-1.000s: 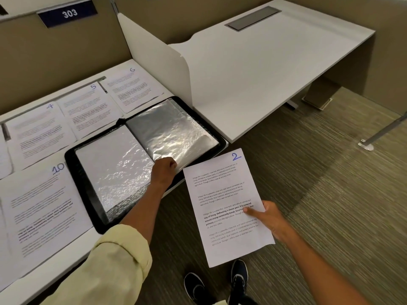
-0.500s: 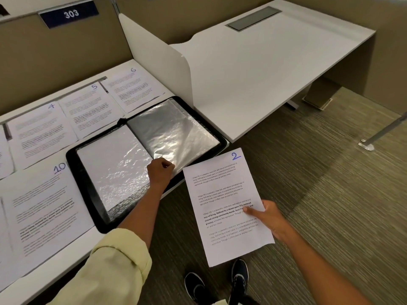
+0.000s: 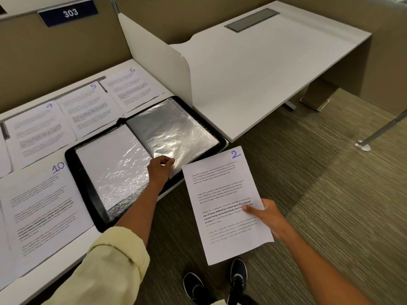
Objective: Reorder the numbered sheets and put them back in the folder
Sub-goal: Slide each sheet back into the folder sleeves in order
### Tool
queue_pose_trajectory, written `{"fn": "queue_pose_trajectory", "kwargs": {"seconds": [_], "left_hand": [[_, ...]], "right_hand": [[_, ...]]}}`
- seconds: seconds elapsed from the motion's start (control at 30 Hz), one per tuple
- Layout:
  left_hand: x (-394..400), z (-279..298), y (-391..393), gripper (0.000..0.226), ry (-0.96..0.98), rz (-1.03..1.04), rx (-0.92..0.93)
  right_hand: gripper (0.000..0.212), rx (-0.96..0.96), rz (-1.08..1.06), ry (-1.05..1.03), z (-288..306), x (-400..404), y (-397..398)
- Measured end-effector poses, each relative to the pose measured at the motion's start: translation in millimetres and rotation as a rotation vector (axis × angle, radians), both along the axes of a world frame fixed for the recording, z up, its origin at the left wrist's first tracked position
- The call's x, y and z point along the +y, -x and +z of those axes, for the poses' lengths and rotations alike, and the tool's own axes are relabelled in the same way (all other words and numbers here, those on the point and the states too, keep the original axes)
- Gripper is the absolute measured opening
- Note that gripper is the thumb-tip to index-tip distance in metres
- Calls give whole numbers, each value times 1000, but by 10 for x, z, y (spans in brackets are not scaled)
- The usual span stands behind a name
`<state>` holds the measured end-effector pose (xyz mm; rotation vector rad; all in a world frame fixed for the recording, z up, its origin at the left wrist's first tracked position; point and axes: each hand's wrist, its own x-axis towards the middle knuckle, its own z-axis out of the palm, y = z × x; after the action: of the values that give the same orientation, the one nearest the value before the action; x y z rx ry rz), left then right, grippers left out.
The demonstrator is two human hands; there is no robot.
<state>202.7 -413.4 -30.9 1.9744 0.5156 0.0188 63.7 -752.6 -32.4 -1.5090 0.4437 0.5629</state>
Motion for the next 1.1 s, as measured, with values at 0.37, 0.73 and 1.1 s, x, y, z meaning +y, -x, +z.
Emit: {"fn": "queue_pose_trajectory", "kwargs": {"seconds": [0.37,0.73,1.1], "left_hand": [[-112,54,-42,23,-189,-58,9],[-82,5,-99,18,-200,-107,-36],[-181,32,-84,18,-456,-222,-137]], "right_hand": [[39,-9,-23,-18,38,44,25],[39,-17,-49,-33,42,65,37],[34,-93,-87,21,76,287,-39]]}}
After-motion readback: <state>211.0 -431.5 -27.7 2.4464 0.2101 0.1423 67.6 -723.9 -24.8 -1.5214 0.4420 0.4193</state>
